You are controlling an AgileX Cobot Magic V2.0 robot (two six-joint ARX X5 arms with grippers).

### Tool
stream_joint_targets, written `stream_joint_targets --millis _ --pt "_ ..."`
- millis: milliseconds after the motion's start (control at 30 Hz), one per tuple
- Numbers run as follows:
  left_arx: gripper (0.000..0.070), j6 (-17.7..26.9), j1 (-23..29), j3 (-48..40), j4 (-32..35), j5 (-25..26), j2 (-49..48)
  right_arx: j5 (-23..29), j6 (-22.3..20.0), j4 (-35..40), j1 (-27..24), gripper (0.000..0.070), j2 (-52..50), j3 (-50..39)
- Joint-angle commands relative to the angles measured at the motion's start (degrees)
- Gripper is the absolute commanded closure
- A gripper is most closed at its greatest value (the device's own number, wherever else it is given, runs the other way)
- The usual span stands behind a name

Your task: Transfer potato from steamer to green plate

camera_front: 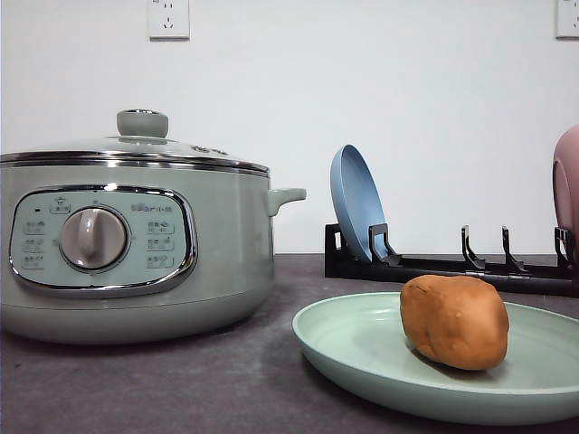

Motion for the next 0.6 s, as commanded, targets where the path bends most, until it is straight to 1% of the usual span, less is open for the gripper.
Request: stream_joint_targets --millis 0,567 --pt "0.0698 -0.1 0.1 -1.2 -0.4 -0.1 -0.1 0.0 0.1 0.7 -0.1 0.0699 -0.1 -0.3" --pt "0.0698 -0.1 0.1 -1.2 -0.4 -0.1 -0.1 0.0 0.1 0.7 -0.1 0.0699 -0.1 -0.3"
